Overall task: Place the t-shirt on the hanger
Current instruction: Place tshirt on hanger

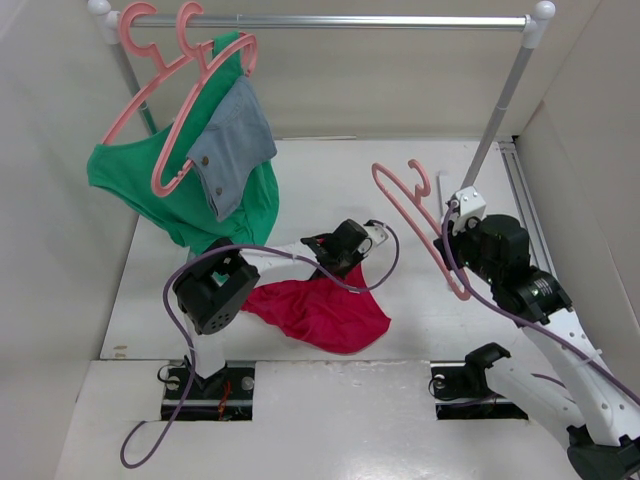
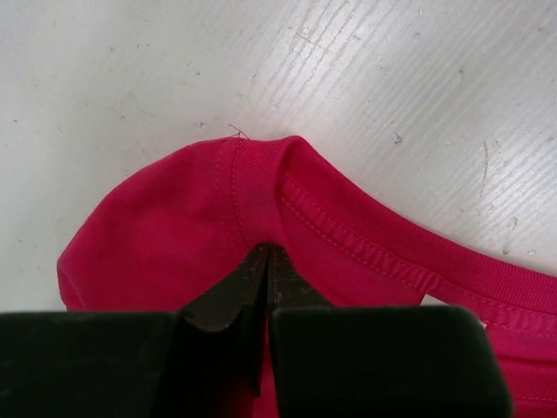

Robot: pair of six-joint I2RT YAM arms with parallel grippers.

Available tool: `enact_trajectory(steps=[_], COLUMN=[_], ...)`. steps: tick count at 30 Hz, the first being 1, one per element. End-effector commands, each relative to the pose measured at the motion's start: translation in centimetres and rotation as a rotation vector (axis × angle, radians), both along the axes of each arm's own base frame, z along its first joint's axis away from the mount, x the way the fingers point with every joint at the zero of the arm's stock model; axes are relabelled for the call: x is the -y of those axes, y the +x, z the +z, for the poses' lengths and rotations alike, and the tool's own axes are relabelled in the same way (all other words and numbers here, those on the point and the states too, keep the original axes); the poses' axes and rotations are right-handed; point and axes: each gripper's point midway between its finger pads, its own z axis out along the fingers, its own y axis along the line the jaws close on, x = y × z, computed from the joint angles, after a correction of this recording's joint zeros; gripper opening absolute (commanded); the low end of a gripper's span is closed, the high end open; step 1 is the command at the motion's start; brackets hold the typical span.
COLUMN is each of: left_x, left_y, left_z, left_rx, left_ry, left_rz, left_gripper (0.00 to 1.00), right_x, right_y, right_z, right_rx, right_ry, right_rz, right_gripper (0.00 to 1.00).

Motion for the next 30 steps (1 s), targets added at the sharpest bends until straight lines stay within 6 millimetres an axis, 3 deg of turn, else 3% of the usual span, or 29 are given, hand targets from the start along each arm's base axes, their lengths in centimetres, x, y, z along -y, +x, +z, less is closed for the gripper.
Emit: enact_trajectory(steps=[1,2,3,5,8,10,14,21,23,24,26,30], left_x=[1.0,1.3,1.3,1.7,2.7,2.7,1.8,1.7,1.8,1.8,1.7,1.5], left_y=[0.5,0.7,0.7,1.0,1.4,2.2,2.7,2.1,2.4,2.4,2.6,2.6], left_z=[1.9,2.2,2.2,2.7,3.1,3.4,1.7,0.2,0.1,0.1,0.4,0.6], left_rx=[0.025,0.03,0.03,0.043,0.1,0.142,0.173,0.142,0.146,0.146,0.152,0.12], left_ry=[-0.028,-0.035,-0.035,-0.051,-0.056,-0.059,0.005,0.003,0.009,0.009,0.014,0.023], left_rz=[-0.012,-0.013,-0.013,-0.013,-0.038,-0.021,-0.019,-0.028,-0.022,-0.022,-0.015,0.002], left_gripper=[0.0,0.0,0.15,0.35,0.45,0.45,0.44,0.33,0.27,0.18,0.1,0.07], right_x=[0.3,0.3,0.3,0.3,0.3,0.3,0.4,0.5,0.2,0.2,0.3,0.3], right_y=[0.0,0.0,0.0,0.0,0.0,0.0,-0.2,-0.1,0.1,0.1,0.1,0.1], right_z=[1.5,1.5,1.5,1.5,1.9,1.9,1.5,2.3,2.2,2.2,2.2,2.2], right_rx=[0.052,0.052,0.052,0.052,0.06,0.06,0.045,0.069,0.061,0.061,0.064,0.064], right_ry=[0.009,0.009,0.009,0.009,0.013,0.013,-0.003,-0.011,-0.022,-0.022,-0.03,-0.03], right_rz=[-0.006,-0.006,-0.006,-0.006,-0.006,-0.006,-0.002,0.005,0.019,0.019,0.023,0.023], right_gripper=[0.0,0.0,0.0,0.0,0.0,0.0,0.0,0.0,0.0,0.0,0.0,0.0])
